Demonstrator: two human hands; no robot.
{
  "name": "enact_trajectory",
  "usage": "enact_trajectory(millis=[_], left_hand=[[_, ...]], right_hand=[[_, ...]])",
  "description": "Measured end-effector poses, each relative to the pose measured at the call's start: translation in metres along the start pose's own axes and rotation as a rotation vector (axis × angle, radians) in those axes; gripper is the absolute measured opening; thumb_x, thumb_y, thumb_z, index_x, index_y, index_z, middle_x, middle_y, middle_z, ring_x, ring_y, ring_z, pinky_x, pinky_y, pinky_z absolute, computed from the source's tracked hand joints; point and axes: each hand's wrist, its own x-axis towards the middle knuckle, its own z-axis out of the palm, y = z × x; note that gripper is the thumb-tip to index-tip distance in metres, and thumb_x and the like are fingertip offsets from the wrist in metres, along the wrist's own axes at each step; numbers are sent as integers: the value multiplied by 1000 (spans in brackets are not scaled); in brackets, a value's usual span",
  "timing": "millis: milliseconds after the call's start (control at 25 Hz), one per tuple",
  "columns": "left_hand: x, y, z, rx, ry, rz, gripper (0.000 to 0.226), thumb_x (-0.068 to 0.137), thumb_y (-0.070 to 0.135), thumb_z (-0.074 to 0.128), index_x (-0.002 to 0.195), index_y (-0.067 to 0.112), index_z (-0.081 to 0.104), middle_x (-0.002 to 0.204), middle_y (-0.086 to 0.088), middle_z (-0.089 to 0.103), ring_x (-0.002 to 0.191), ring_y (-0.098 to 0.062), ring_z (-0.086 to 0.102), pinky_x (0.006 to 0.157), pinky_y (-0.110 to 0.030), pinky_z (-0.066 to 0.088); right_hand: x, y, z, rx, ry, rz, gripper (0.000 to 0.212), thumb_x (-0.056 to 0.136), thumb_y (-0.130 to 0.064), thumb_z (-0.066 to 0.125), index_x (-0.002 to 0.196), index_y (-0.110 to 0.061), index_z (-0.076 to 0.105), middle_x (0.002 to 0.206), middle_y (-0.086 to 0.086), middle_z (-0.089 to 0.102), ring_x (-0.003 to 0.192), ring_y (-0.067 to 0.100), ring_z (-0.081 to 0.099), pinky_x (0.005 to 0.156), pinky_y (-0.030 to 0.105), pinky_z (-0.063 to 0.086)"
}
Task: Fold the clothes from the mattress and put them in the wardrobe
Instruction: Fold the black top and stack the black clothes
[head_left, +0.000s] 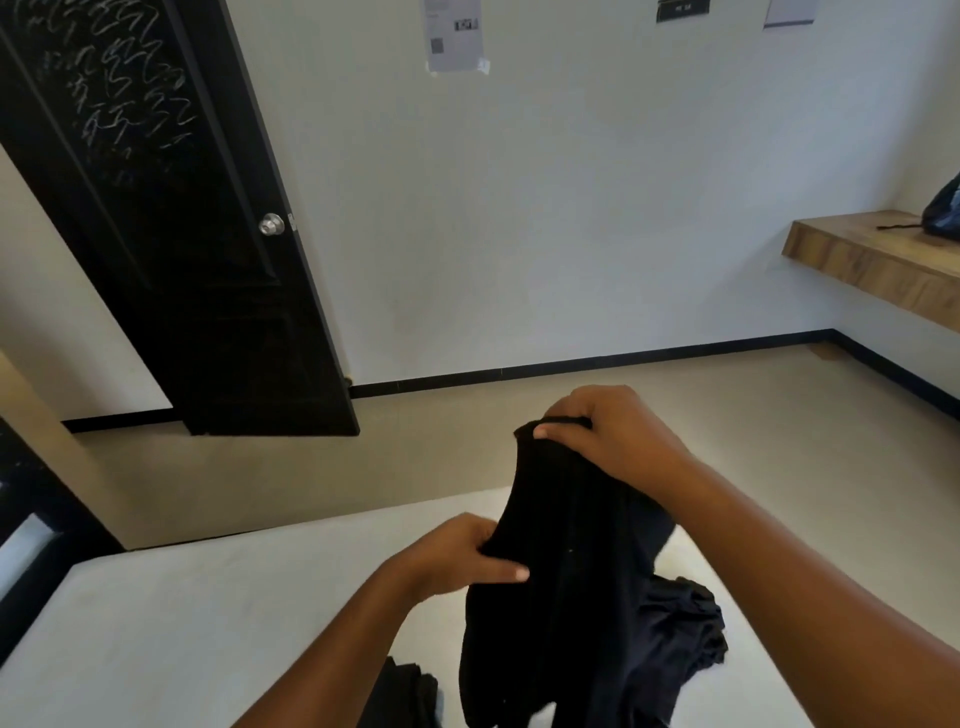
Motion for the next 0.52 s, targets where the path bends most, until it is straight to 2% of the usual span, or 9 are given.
enact_trajectory(millis=[40,120,200,280,320,360,440,520], left_hand=[[2,-13,-2,173,29,-30,44,85,40,80,123,19,73,115,2,75,108,-18,71,98,-35,57],[4,-29,-8,465,212,-27,48,83,50,79,121,21,73,119,6,64,111,-15,61,100,-36,52],[4,-34,-16,648,480,149,41,82,53,78,111,24,76,121,10,51,111,-10,44,99,-32,43],[0,-34,-25,561,697,294,24,83,44,81,97,26,72,125,11,46,117,-9,38,99,-29,37],[-3,-32,-29,443,734,321,19,86,37,80,95,28,66,127,10,49,120,-9,41,101,-28,40],[-7,-29,-33,324,725,323,19,90,30,76,99,29,59,125,8,56,119,-9,51,101,-29,48],[-9,-23,-35,135,655,268,25,97,24,68,112,30,48,104,5,68,101,-12,69,89,-31,61],[-8,-17,-35,25,648,215,40,100,24,64,131,30,39,89,-2,67,87,-18,72,83,-33,63]], right_hand=[[-2,2,-8,55,-5,12,17,92,-42,71,102,-31,80,89,-22,70,88,-6,64,78,9,44],[-5,8,-22,113,-34,41,14,92,-40,72,102,-33,79,93,-25,73,93,-11,65,81,9,44],[-10,17,-33,160,-36,80,13,93,-38,71,103,-34,79,95,-24,74,94,-10,66,86,14,48],[-14,25,-42,195,4,110,14,95,-37,68,104,-36,78,97,-23,75,94,-8,67,90,22,52],[-16,29,-46,209,29,123,14,97,-37,66,104,-36,78,97,-22,75,93,-6,67,91,26,53],[-18,33,-49,222,56,131,15,98,-37,64,103,-35,78,96,-21,76,92,-4,68,92,31,55],[-22,40,-55,227,95,137,17,99,-39,62,100,-34,78,94,-17,76,89,2,71,90,38,58],[-25,48,-58,189,99,146,22,99,-45,58,98,-33,77,92,-14,76,87,6,71,88,43,59]])
